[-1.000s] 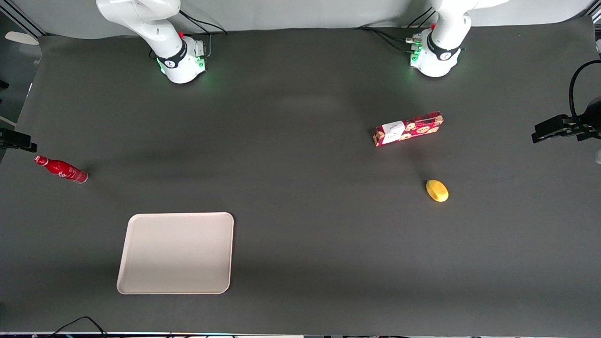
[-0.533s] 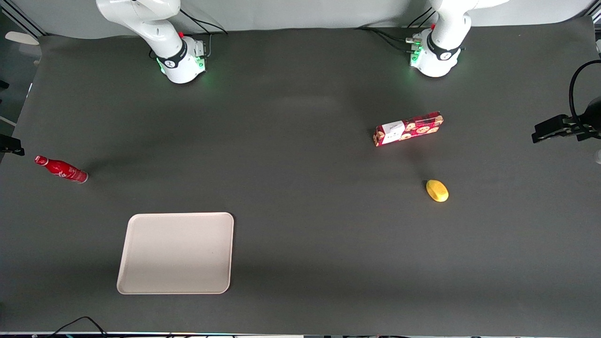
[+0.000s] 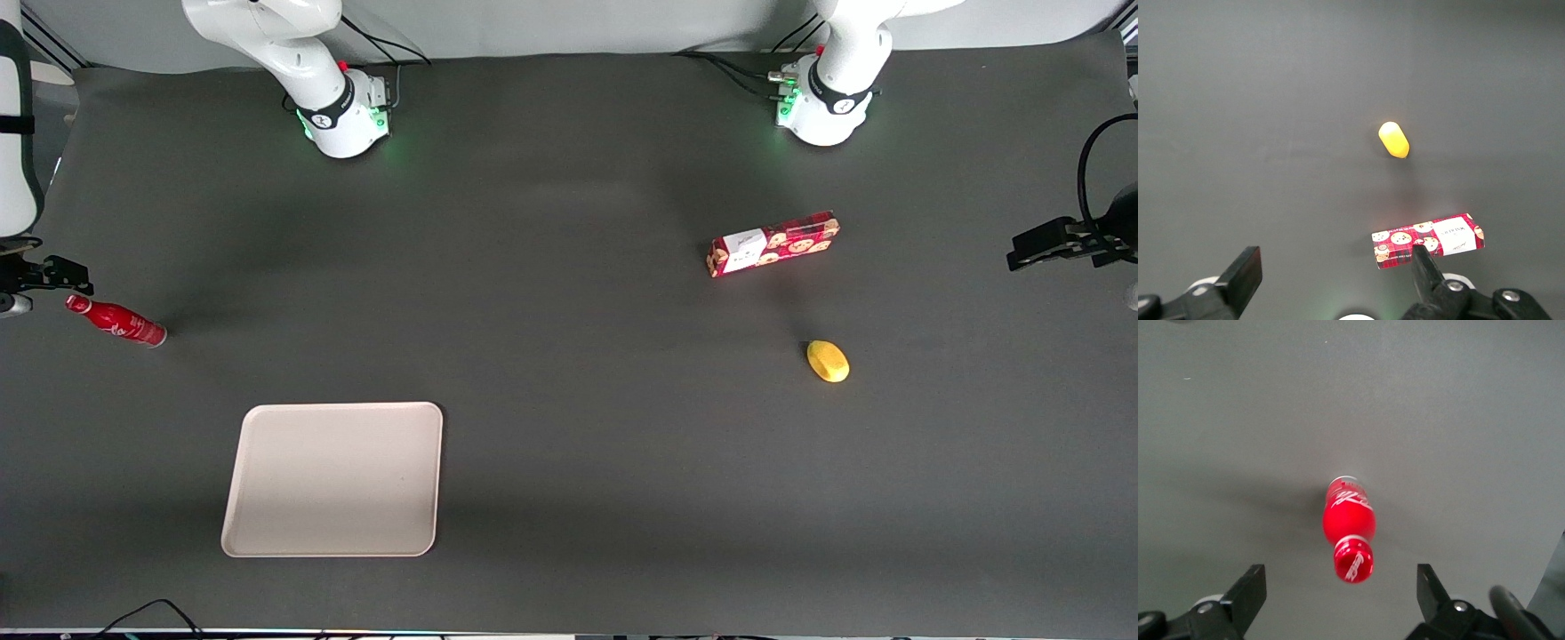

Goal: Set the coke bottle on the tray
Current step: 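Lower the right gripper and close it around the bottle's cap end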

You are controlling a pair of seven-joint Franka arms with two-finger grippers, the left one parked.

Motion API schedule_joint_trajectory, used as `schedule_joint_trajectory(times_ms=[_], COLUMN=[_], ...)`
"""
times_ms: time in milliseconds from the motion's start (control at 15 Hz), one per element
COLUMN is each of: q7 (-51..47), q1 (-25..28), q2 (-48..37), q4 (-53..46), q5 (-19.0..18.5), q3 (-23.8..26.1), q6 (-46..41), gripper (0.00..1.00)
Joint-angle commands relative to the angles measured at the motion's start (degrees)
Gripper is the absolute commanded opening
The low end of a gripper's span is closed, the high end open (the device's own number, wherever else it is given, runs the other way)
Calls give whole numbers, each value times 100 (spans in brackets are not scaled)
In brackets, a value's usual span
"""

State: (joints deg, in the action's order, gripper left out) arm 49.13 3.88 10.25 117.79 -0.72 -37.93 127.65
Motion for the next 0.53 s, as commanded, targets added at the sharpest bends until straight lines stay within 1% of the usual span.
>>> schedule_joint_trajectory(times_ms=[0, 133, 267, 333, 467], q7=[361, 370, 387, 466, 833], q1=[-1, -1, -10, -10, -1], q2=[-94, -50, 12, 29, 222], q4=[367, 385, 385, 377, 342], q5=[142, 142, 142, 203, 562], q3=[-57, -57, -57, -57, -57], q6=[533, 629, 691, 735, 893], gripper=[100, 100, 98, 94, 89])
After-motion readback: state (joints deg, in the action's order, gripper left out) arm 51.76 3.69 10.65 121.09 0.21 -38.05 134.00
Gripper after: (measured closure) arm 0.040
